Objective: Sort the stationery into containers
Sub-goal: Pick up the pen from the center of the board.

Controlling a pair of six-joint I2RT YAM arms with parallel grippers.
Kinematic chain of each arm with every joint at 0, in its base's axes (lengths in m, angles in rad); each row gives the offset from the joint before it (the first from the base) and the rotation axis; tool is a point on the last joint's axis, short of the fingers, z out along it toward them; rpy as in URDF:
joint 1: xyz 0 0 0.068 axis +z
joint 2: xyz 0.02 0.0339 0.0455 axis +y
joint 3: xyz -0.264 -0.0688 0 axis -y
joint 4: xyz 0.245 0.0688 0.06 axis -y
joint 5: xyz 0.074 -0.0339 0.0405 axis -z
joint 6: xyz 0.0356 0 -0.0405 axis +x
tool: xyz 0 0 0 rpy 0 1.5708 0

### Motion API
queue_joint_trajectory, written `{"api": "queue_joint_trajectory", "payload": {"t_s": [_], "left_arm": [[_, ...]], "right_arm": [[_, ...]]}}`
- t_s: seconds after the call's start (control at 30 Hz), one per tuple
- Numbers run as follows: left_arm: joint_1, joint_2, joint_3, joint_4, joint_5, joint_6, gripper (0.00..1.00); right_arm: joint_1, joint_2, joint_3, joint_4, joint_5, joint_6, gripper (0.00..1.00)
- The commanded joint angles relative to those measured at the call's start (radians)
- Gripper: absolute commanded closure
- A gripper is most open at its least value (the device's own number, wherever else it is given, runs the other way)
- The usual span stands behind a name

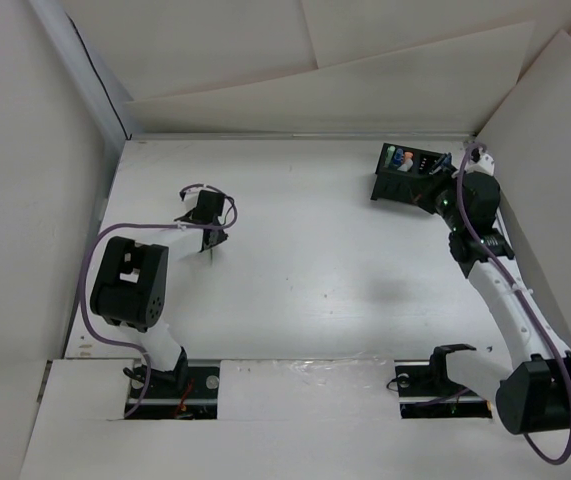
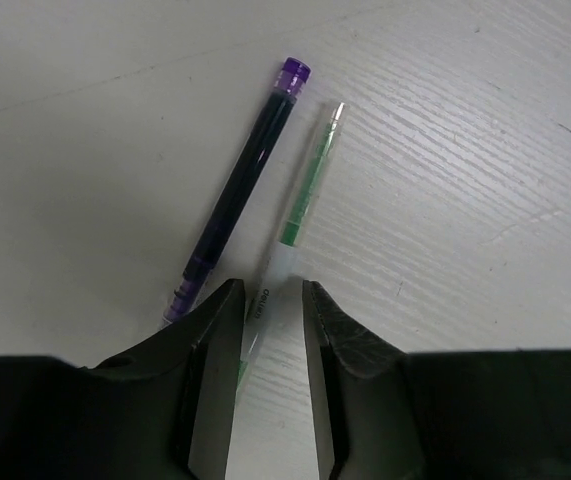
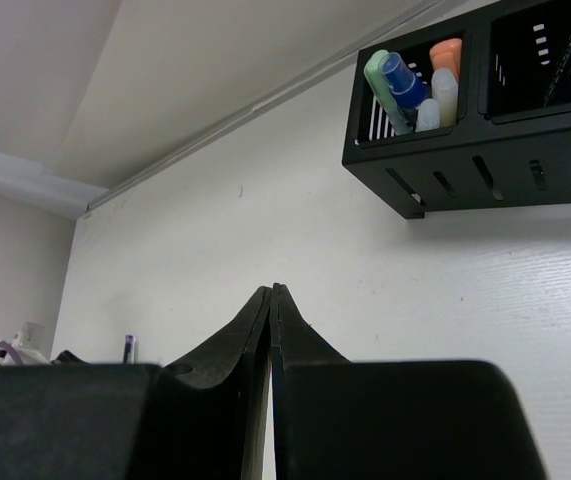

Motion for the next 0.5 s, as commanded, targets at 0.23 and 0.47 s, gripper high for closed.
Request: {"api": "queue_joint_trajectory", "payload": {"t_s": [0.23, 0.47], "left_arm": [[-0.053, -0.038, -0.021, 0.056, 0.073, 0.042, 0.86], [-0.079, -0.124, -0.058, 0.185, 0.268, 0.042, 0.91]], "right_arm": [[-0.006, -0.007, -0.004, 0.046, -0.037, -0.011, 0.74], [0.080, 0.056, 0.030, 0.046, -0.047, -0.033, 0.57]]}}
